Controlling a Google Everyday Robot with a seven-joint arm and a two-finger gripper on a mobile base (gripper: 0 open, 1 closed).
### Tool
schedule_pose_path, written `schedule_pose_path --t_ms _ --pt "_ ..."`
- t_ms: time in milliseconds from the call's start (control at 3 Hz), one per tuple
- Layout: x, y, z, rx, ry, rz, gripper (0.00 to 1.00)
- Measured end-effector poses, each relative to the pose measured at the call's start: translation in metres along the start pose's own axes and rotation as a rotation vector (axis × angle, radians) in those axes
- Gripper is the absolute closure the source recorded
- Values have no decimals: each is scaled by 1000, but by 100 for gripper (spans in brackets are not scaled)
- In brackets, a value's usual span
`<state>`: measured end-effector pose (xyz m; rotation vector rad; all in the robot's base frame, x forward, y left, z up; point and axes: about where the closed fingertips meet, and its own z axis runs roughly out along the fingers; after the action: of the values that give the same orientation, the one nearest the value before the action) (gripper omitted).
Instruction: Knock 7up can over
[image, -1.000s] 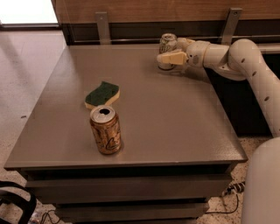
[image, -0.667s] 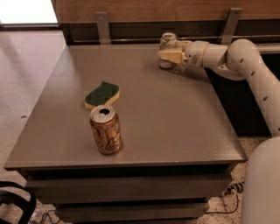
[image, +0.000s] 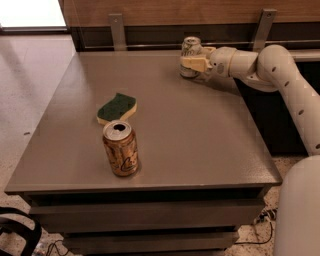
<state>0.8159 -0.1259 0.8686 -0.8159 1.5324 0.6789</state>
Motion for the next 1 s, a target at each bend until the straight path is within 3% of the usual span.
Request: schedule_pose_path --t_ms 333,1000 --pt "0 2 3 -5 0 1 100" --pt "-5 0 -6 15 53 -8 100"
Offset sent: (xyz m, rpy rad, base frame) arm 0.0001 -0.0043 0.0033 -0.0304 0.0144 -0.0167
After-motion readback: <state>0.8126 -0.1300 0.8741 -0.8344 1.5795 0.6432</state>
